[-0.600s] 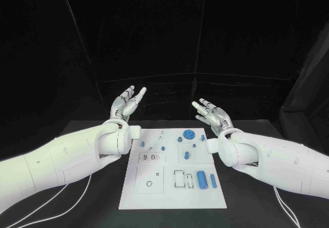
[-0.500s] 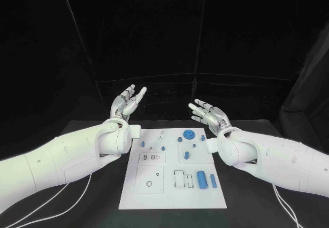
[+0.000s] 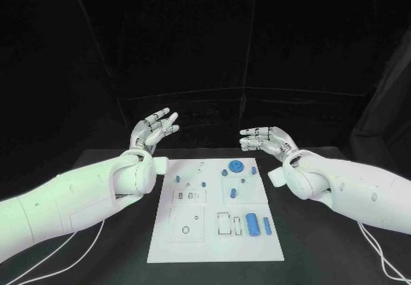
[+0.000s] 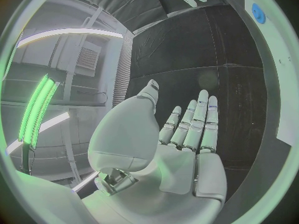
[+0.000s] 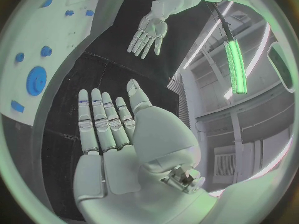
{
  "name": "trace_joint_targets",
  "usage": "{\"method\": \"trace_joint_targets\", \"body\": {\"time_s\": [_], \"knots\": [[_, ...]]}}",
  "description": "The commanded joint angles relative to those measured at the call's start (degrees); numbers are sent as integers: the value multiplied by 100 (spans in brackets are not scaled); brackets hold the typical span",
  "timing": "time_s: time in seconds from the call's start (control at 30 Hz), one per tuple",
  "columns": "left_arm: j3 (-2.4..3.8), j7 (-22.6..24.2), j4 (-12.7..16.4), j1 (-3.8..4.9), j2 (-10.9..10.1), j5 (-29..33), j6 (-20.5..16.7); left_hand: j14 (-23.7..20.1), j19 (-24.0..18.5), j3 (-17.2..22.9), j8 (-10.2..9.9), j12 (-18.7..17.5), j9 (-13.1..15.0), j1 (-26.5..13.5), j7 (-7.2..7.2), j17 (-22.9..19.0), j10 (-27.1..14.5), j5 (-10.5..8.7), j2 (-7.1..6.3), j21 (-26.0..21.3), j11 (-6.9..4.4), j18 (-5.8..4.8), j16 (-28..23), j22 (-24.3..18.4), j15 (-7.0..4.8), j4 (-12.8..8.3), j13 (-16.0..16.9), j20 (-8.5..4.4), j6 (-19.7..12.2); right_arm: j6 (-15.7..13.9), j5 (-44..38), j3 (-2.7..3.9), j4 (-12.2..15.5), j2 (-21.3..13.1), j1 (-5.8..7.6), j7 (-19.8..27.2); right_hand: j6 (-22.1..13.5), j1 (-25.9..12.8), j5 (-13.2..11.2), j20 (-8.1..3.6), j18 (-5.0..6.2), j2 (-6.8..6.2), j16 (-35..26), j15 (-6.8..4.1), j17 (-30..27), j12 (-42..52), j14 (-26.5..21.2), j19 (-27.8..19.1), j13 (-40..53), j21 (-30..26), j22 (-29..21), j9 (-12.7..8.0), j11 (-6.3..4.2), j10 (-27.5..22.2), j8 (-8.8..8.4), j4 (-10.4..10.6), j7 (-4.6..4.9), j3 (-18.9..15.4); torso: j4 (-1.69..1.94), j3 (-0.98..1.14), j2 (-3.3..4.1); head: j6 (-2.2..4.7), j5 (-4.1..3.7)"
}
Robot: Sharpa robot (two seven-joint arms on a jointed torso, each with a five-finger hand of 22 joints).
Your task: Assemble the parts on the task board
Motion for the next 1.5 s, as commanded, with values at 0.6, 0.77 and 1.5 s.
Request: {"method": "trace_joint_targets", "body": {"time_s": [0.6, 0.77, 1.5], "knots": [[3, -120, 861, 8, -602, -549, 1227, 2323, 2075, -147, 402, 144, 39, 388, 218, 389, 2610, 27, 320, 554, -639, 181, 298, 14, -729, -658, -63, -539, 2660, 171, -4700, 12, -208, 183, 589, -1235, 1623, 403, 32, -829, 154, -270, 396, -819, 376, -354, 2904, 2140, 26, 1294, 424, 7, -589, 2026, -208, -527, -110, 121, 153, -54, 483, 81, -127], [1, -147, 1156, -4, -751, -589, 1242, 2320, 2107, -158, 339, 33, 21, 388, 219, 428, 2659, 25, 334, 522, -639, 170, 222, -19, -727, -688, -69, -550, 2694, 607, -5623, 15, -256, 317, 645, -1758, 1616, 284, 58, -958, 150, -324, 829, -933, 640, -418, 3365, 2532, 25, 1692, 623, 2, -643, 2047, -269, -517, -147, 42, 211, -59, 588, 145, -208], [-11, -335, 1575, -46, -820, -606, 1204, 2476, 2225, -282, 205, -159, 12, 272, 254, 559, 2666, 42, 246, 521, -610, 172, 225, -51, -734, -738, -63, -561, 2679, 1433, -6848, 18, -252, 573, 672, -2473, 1439, 30, -9, -957, 79, -279, 4985, -928, 3853, -446, 3253, 2688, 17, 3798, 2140, 7, -629, 1552, -292, -518, -223, -298, 280, -83, 862, 147, -237]]}}
